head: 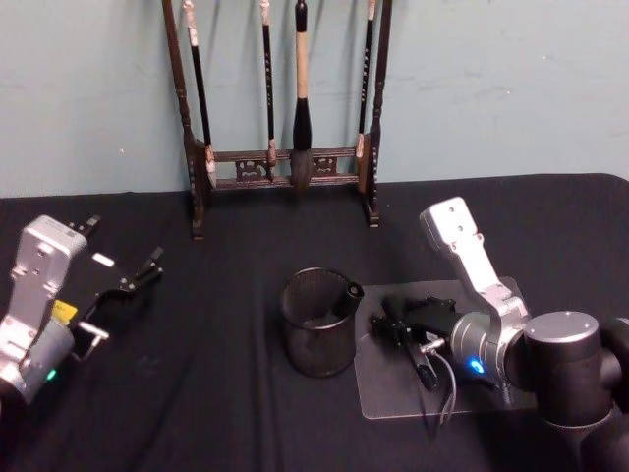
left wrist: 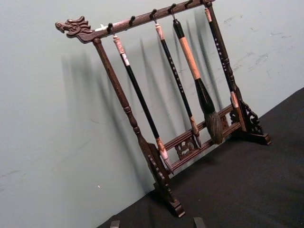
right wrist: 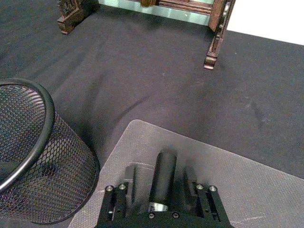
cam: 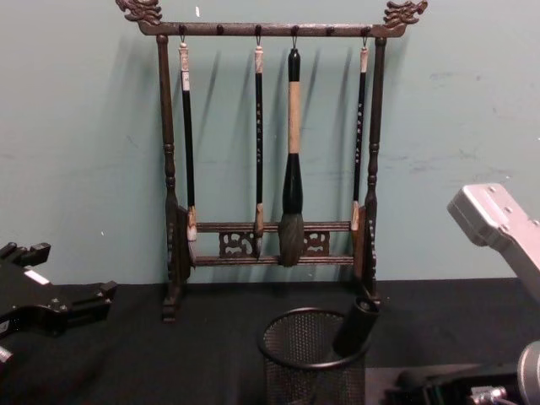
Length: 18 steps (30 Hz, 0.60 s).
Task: Pick up the water-based marker from the table and place it into the pen holder.
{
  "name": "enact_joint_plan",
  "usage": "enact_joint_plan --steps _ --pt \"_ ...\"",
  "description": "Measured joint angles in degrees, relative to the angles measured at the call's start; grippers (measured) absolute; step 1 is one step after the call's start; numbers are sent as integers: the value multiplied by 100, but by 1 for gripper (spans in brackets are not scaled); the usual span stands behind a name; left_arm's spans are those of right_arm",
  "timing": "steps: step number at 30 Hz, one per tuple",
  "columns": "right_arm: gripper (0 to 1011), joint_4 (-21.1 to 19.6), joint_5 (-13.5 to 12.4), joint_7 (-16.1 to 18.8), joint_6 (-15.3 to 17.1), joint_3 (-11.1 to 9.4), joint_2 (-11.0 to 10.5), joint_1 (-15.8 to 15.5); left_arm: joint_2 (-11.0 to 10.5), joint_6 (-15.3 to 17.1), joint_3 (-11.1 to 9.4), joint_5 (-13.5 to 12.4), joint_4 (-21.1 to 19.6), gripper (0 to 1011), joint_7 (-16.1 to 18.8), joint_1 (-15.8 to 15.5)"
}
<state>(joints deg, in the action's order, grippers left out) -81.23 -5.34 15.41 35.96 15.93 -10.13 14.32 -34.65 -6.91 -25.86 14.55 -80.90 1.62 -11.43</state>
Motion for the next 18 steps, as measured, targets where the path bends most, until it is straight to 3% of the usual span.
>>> enact_joint_plan --steps 1,5,11,18 --pt "602 0 -2 0 0 0 0 0 0 0 0 0 0 1001 0 0" --pt "507 0 -6 0 0 0 2 0 0 0 0 0 0 1001 0 0" --pt "273 0 -6 1 1 0 2 0 0 0 0 0 0 1001 0 0" --pt "235 0 -6 0 1 0 2 0 0 0 0 0 0 1002 0 0"
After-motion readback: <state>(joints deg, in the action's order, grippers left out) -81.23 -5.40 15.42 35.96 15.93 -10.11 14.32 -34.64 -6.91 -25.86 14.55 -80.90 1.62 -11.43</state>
